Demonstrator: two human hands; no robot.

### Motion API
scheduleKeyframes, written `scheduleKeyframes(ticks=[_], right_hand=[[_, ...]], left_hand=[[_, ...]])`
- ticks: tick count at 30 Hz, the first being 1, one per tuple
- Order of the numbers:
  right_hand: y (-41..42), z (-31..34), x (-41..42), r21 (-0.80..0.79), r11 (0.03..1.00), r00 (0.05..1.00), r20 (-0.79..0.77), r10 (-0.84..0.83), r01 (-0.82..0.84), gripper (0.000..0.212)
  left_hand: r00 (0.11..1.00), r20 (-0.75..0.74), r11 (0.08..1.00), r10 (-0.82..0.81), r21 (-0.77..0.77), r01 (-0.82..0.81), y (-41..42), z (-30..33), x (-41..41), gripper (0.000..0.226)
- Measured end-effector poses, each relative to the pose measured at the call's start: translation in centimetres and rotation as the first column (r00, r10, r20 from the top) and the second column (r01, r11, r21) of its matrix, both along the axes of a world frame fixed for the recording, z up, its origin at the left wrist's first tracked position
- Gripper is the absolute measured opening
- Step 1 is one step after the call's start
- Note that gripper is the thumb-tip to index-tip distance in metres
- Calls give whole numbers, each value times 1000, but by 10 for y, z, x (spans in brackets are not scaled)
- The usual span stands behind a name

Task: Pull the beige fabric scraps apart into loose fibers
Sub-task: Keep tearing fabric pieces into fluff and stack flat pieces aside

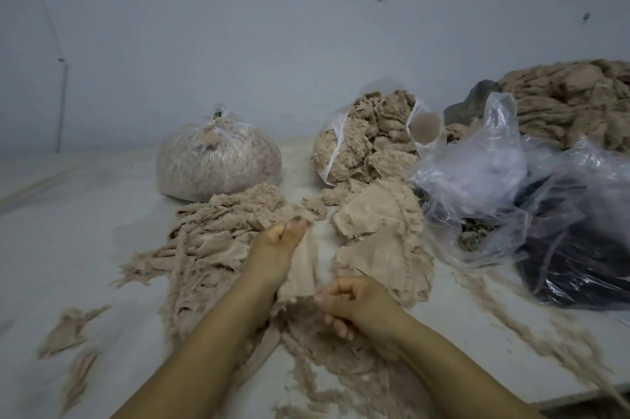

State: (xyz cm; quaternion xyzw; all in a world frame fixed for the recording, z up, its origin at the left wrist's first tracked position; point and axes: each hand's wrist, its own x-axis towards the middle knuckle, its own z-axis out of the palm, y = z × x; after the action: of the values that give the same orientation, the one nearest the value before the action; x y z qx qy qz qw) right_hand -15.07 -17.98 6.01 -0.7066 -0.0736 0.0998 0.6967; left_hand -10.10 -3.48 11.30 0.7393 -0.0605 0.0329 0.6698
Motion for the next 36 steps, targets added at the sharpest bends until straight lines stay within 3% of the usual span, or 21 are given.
scheduleKeyframes(ticks=[3,6,8,10,12,15,17,19,21,23,25,30,36], right_hand=[[-10,-8,-2,-91,990,994,-7,-107,106,23],[-5,0,5,36,967,963,89,-255,253,55],[4,6,12,40,964,945,190,-266,263,58],[11,8,18,106,929,897,244,-369,353,30],[9,9,22,151,857,812,274,-515,492,11],[1,7,26,152,779,711,331,-620,609,19],[3,6,25,159,752,667,370,-646,640,25],[9,5,22,183,757,647,418,-638,628,23],[13,2,19,175,768,632,472,-614,616,25],[12,2,19,166,773,635,480,-605,612,22],[5,2,21,185,768,637,458,-620,613,22],[-9,4,26,219,760,669,369,-645,612,29],[-23,5,48,176,757,721,228,-654,630,44]], left_hand=[[997,64,999,34,38,-37,17,5,10,38],[987,60,967,-149,217,132,3,-2,7,33],[975,62,945,-215,264,192,-10,-9,0,39],[975,-5,962,-224,159,222,-14,-10,-4,42],[955,-200,976,-219,-37,216,-10,-12,-5,51],[787,-527,943,-319,-254,212,-7,-19,-13,69],[724,-580,904,-375,-400,148,-11,-22,-15,62],[764,-558,892,-323,-449,49,-17,-26,-13,42],[861,-476,893,-177,-445,-62,-22,-29,-11,30],[935,-353,924,-8,-360,-127,-23,-31,-7,30],[974,-217,957,62,-263,-120,-21,-34,-6,29],[994,-68,954,-90,-291,66,-6,-40,-7,24],[985,-90,960,-145,-254,119,10,-33,-6,21]])
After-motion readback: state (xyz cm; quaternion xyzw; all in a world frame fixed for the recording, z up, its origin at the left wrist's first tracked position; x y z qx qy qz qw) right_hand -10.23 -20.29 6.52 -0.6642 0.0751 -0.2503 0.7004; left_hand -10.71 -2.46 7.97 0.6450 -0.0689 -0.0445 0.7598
